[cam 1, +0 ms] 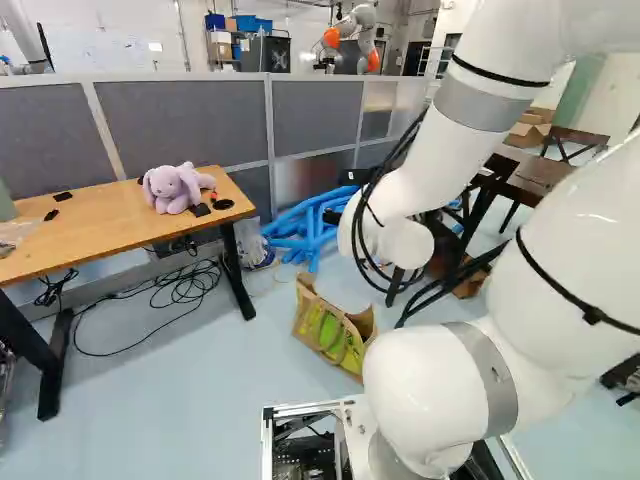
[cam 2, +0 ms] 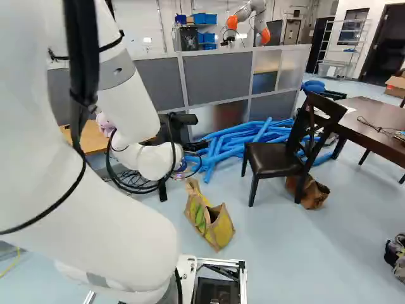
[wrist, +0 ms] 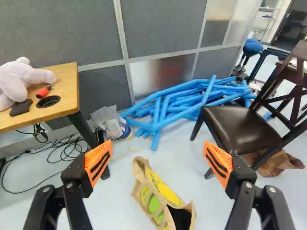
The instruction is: Pick up the bag on the ground and place it on the table
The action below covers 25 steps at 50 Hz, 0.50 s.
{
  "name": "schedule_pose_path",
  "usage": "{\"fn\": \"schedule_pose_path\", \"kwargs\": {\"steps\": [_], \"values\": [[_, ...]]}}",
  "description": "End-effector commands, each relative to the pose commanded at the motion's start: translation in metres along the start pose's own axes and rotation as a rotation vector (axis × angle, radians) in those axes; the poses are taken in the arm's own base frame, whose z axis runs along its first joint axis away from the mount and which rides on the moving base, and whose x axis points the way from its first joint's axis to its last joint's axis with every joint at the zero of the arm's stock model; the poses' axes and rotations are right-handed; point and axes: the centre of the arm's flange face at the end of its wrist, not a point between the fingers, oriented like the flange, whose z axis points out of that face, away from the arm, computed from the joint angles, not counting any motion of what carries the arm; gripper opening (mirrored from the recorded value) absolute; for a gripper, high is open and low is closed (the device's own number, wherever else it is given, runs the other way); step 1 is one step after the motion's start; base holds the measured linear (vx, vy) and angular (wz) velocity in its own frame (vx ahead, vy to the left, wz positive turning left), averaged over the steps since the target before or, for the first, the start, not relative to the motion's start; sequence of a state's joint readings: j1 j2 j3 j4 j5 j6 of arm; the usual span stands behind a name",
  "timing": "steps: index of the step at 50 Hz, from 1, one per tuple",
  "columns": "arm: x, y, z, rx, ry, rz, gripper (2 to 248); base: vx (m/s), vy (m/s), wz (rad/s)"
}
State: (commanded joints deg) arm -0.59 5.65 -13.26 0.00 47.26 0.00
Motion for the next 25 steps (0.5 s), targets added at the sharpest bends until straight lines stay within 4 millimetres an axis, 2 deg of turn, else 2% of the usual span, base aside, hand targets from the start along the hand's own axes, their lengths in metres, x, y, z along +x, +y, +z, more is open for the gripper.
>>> {"fn": "schedule_pose_path", "kwargs": {"steps": [25], "values": [[-0.006, 0.005, 0.060, -0.012, -0.142, 0.007, 247, 0.000, 0.000, 0.000]]}}
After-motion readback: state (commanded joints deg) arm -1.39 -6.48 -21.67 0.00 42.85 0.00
